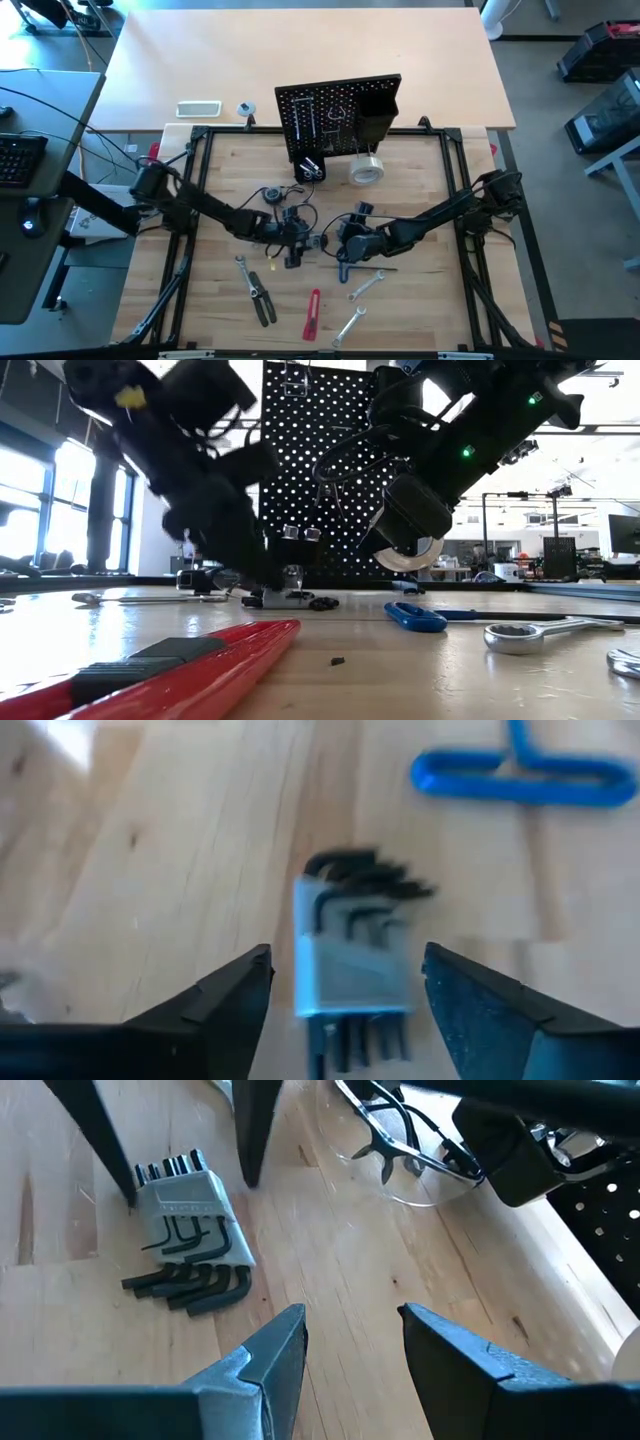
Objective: Hang tools onto peg board
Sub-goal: Put the set of hex keys into the bottom black bin on the peg board
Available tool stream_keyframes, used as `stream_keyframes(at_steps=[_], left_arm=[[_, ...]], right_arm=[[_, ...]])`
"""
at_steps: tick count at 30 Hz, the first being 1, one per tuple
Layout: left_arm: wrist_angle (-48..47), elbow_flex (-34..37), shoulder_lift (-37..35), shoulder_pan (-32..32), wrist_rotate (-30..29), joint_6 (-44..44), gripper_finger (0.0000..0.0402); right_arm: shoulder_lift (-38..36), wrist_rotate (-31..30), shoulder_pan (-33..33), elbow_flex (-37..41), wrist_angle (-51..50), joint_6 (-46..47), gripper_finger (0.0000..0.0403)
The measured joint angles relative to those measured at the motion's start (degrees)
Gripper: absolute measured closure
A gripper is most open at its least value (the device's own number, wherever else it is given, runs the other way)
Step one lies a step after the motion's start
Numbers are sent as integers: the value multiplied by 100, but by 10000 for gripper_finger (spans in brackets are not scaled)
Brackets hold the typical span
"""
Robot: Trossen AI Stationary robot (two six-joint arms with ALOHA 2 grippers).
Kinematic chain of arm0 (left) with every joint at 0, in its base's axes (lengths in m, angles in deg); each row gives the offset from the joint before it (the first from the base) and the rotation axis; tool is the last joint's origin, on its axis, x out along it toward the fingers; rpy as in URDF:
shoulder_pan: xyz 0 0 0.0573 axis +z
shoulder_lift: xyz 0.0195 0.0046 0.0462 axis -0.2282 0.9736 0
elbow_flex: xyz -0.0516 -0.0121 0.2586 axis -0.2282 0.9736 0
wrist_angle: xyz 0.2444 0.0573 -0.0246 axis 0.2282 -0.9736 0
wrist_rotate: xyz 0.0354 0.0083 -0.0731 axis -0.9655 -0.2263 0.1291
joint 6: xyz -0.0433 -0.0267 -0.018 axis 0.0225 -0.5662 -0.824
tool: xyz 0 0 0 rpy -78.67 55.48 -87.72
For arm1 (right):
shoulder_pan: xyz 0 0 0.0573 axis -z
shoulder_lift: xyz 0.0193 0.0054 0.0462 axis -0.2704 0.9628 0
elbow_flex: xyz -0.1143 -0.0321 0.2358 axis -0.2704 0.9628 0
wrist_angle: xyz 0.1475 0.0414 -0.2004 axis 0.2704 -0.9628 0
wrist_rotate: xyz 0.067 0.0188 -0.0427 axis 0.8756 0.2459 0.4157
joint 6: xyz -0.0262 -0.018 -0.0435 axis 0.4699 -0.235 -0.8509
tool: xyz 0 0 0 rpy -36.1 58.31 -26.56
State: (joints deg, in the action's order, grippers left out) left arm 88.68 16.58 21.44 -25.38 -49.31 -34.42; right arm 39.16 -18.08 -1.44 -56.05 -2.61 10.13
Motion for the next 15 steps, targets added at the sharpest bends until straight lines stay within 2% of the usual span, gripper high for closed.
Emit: stream_keyframes(at_steps=[6,9,12,15], left_arm=[[56,-9,334,274,60,-189,140],[129,-11,402,416,449,-93,143],[228,-14,489,475,680,-51,163],[238,-17,512,480,716,18,202]], right_arm=[[0,97,2,0,19,26,240],[0,123,49,0,103,23,240],[0,125,102,0,134,23,240],[0,214,161,0,181,67,240]])
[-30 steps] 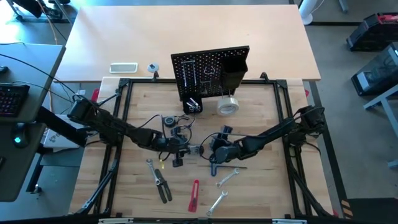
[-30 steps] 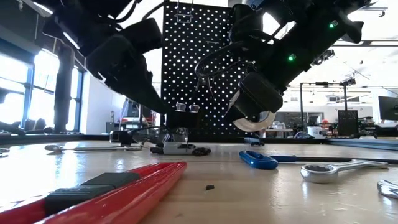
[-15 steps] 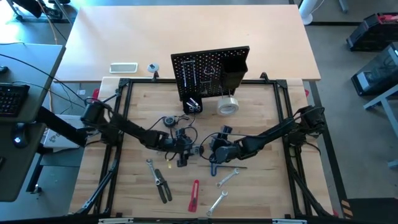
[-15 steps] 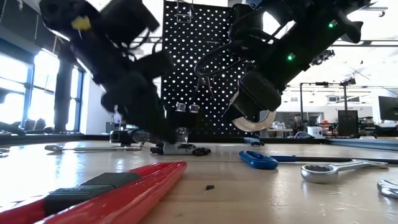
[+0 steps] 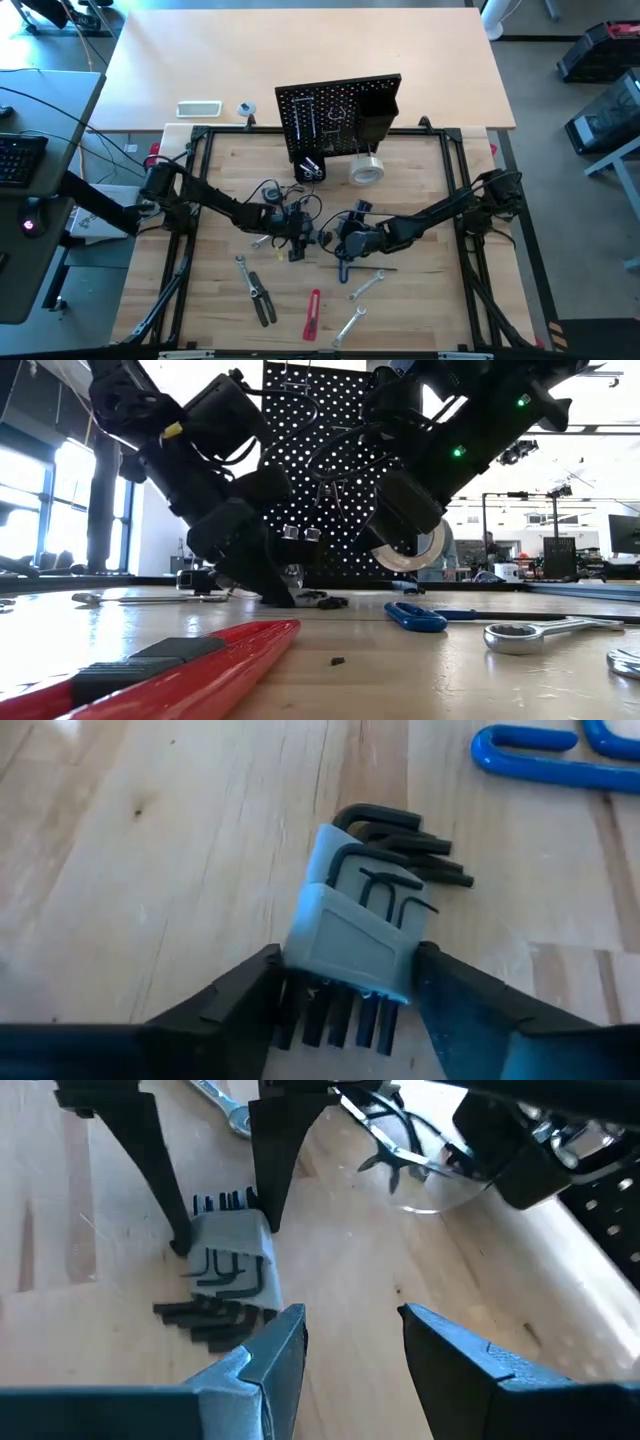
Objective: Hang tools onto peg board
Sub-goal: Put the set of hex keys into the bottom black bin on the peg board
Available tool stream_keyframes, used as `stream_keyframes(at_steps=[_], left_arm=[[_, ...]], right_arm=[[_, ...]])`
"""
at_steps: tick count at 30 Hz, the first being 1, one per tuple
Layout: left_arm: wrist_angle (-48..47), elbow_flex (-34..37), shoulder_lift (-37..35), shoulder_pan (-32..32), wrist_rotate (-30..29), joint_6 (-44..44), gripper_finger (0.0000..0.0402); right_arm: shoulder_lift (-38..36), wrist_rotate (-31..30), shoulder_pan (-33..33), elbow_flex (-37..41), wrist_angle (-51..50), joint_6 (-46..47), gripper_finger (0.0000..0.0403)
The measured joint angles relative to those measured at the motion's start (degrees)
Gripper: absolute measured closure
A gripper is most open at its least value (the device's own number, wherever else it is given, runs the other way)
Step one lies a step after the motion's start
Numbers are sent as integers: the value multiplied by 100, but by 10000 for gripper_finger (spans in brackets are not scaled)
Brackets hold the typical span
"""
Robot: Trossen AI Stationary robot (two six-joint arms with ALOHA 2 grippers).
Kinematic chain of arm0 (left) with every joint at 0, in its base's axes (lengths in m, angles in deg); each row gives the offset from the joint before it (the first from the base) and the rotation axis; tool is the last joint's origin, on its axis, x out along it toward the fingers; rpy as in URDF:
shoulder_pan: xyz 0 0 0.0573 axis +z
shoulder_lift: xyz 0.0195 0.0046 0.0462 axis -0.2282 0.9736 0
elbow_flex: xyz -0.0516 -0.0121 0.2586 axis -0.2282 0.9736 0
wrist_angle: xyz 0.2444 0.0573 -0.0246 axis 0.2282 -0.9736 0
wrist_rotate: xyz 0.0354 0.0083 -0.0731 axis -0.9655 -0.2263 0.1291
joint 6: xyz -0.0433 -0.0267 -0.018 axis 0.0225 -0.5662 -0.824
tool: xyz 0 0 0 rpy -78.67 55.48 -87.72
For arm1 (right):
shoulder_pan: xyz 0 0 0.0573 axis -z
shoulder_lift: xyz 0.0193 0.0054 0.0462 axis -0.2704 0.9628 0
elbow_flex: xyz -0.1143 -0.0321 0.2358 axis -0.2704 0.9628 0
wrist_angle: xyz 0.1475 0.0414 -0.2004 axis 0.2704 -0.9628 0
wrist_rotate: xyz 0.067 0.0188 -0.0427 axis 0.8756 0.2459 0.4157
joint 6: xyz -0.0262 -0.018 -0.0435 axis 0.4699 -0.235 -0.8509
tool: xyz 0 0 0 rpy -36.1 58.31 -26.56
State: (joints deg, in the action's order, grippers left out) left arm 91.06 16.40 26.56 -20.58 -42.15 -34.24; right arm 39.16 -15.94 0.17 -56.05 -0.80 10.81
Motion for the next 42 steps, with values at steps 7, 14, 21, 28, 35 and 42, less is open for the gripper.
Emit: stream_keyframes(at_steps=[7,14,21,28,35,42], left_arm=[[282,-6,-7,-39,338,152,294],[279,2,-1,-93,348,297,376],[363,13,-73,-89,302,281,373],[217,37,-340,-96,182,282,315],[366,32,-562,-104,161,434,250],[638,26,-534,-104,399,936,187]], right_arm=[[0,1053,304,367,683,445,240],[0,1523,436,824,1313,707,238],[0,2023,434,1043,2039,439,215],[0,2532,425,1043,2041,178,201],[0,2925,389,1043,2067,130,201],[0,2613,231,1043,2068,-48,201]])
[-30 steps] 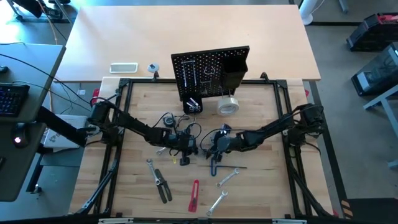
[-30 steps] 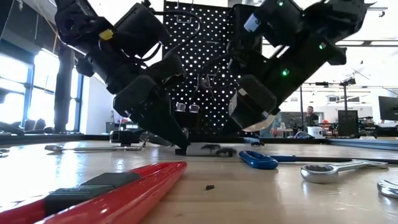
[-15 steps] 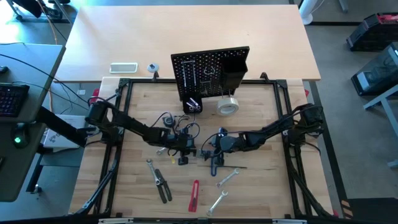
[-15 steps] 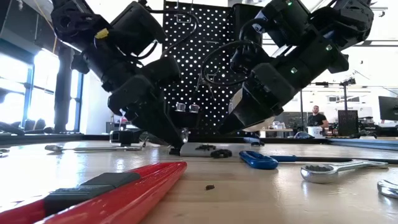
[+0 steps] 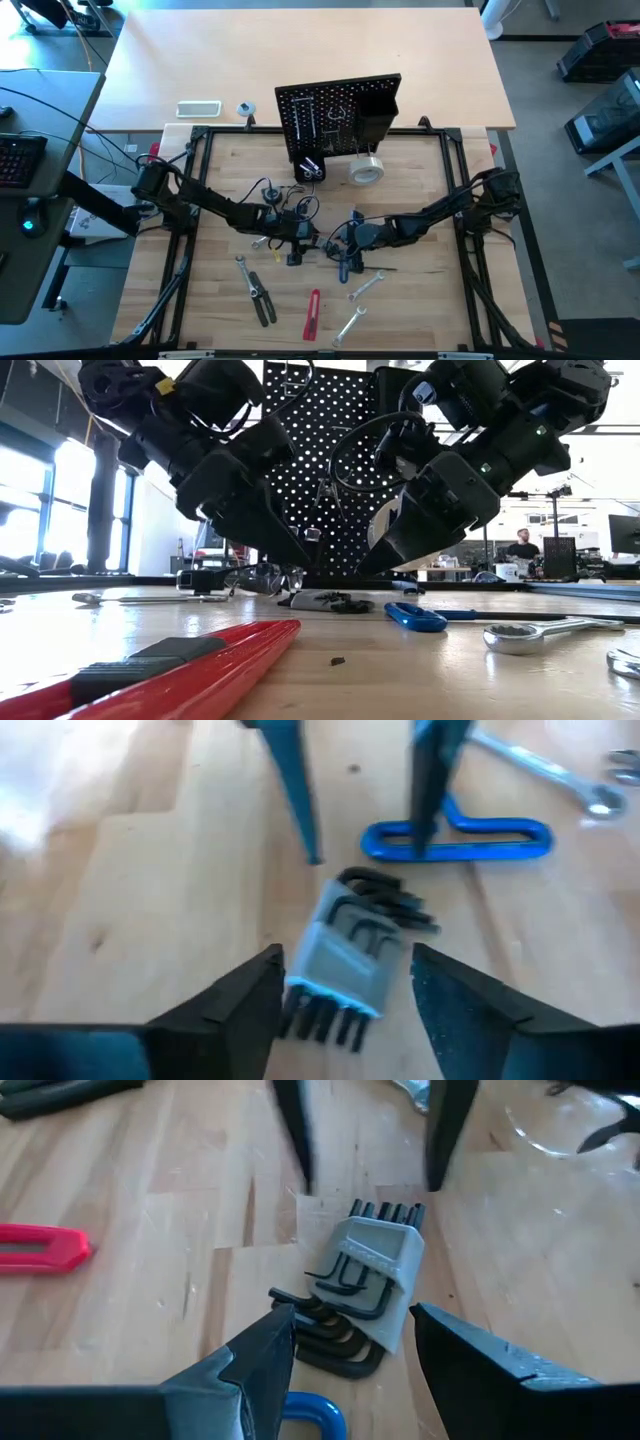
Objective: Hang tools onto peg board
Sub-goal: Put the set of hex keys into the bottom black bin on the peg board
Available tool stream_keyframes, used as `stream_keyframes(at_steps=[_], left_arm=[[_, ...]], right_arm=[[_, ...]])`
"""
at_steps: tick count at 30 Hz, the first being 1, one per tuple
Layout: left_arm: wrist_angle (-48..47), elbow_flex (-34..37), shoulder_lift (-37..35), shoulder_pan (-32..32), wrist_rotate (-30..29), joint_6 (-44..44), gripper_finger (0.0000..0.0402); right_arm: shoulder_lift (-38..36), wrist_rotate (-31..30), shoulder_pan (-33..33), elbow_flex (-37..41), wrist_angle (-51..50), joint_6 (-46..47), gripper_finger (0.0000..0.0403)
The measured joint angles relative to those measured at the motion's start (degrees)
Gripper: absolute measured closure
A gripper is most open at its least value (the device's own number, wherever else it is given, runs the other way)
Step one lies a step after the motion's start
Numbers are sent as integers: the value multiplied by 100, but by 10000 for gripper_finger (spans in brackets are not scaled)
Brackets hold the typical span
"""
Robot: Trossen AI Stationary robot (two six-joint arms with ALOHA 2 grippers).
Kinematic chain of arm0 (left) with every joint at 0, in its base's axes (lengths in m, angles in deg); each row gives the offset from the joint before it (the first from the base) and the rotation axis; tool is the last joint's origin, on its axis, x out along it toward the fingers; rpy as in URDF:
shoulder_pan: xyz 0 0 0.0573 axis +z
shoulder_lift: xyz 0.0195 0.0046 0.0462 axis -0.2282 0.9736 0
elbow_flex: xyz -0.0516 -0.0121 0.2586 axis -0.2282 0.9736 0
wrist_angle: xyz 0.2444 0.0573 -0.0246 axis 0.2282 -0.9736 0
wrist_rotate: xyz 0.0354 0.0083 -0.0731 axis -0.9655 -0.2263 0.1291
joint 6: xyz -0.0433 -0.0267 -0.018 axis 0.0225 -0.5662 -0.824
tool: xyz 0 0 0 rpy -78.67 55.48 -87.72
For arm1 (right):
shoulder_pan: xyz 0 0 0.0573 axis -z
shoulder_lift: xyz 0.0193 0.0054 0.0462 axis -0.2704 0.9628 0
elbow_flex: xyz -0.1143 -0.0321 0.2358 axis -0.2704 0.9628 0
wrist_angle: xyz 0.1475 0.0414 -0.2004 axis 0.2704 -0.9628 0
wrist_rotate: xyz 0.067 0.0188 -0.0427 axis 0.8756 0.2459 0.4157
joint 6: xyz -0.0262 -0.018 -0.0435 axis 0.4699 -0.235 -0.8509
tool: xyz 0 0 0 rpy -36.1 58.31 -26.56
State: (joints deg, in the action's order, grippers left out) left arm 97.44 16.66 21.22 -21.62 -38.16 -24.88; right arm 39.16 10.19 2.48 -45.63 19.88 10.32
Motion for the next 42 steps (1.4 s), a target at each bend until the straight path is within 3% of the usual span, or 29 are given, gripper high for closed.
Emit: stream_keyframes(at_steps=[9,20,29,42], left_arm=[[184,-11,72,188,646,140,145],[581,-41,620,254,813,221,144],[241,-419,769,279,655,632,144],[-212,-483,940,435,915,691,144]], right_arm=[[0,-320,-147,-2,33,-14,175],[49,-340,-147,-17,72,264,161],[701,-321,-160,-136,339,568,161],[1187,-396,6,-610,-91,13,169]])
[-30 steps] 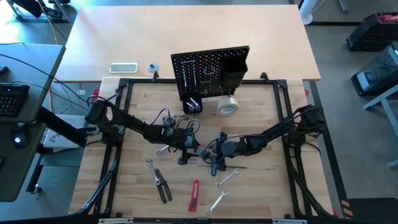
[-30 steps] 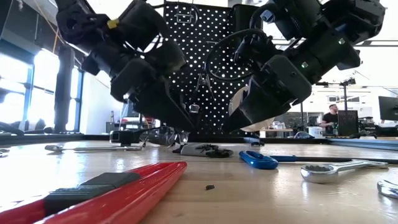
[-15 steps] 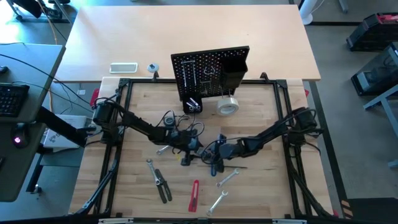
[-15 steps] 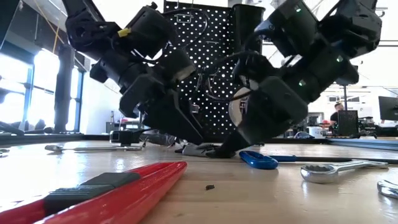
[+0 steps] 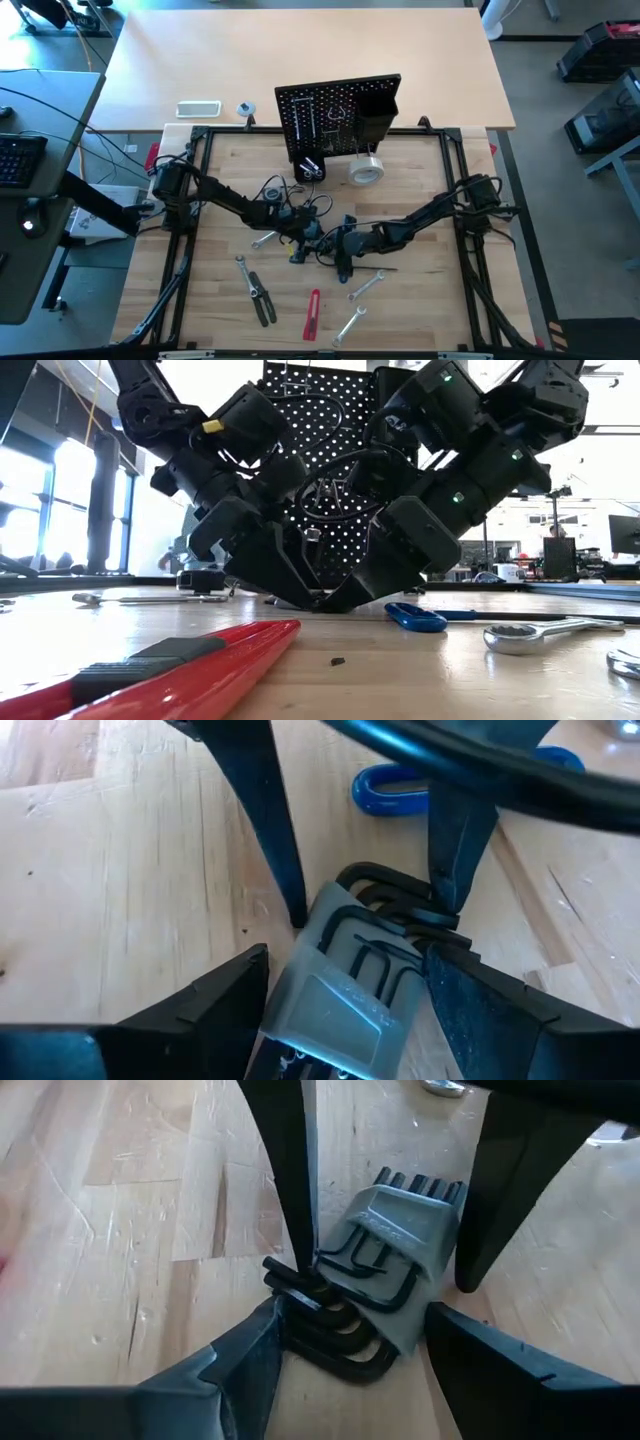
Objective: Hang tools onto peg board
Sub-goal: Put the set of hex keys into the bottom black bin on the peg board
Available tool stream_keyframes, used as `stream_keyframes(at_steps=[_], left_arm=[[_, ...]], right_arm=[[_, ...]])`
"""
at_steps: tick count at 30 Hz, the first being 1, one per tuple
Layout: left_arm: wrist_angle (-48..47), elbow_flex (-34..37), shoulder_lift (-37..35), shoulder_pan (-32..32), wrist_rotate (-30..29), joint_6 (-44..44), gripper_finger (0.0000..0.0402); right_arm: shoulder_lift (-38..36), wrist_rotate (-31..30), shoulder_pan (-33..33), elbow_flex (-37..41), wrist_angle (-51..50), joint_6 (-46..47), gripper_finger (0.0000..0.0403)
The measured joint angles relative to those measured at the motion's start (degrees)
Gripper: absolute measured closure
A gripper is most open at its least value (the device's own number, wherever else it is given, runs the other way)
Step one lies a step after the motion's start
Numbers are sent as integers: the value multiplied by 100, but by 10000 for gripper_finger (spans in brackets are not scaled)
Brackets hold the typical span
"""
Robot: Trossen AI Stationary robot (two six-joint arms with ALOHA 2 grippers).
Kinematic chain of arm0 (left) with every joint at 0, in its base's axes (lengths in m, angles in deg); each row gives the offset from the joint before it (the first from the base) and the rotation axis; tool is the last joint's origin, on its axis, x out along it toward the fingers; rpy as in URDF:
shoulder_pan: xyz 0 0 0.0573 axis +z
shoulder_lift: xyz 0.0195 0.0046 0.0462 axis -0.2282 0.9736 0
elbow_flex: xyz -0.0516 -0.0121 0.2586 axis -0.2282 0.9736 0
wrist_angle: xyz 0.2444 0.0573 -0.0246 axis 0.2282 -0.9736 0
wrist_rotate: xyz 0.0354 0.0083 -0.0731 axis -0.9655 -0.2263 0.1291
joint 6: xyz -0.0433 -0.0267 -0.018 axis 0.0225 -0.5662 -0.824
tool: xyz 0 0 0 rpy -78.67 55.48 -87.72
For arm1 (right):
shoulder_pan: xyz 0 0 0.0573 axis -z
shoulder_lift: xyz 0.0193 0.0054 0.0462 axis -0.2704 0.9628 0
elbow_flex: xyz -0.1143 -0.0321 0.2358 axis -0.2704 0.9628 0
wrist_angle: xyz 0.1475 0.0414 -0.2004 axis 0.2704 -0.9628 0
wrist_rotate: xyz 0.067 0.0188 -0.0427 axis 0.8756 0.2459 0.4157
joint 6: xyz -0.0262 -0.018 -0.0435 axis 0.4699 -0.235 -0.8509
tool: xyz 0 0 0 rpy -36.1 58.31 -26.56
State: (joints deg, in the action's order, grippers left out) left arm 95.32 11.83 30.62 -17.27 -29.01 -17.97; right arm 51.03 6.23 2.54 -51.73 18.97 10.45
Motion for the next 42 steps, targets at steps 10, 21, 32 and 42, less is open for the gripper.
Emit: stream_keyframes(at_steps=[10,21,32,42], left_arm=[[-435,-32,142,4,20,59,144],[-603,-33,132,0,24,162,191],[-645,-31,125,-50,151,216,209],[-900,13,-181,-151,125,258,213]], right_arm=[[54,-207,28,9,-61,-179,243],[43,-344,10,-74,-272,-337,292],[68,-979,-197,-1063,-1975,-942,316],[38,-1010,-233,-1700,-3165,-913,320]])
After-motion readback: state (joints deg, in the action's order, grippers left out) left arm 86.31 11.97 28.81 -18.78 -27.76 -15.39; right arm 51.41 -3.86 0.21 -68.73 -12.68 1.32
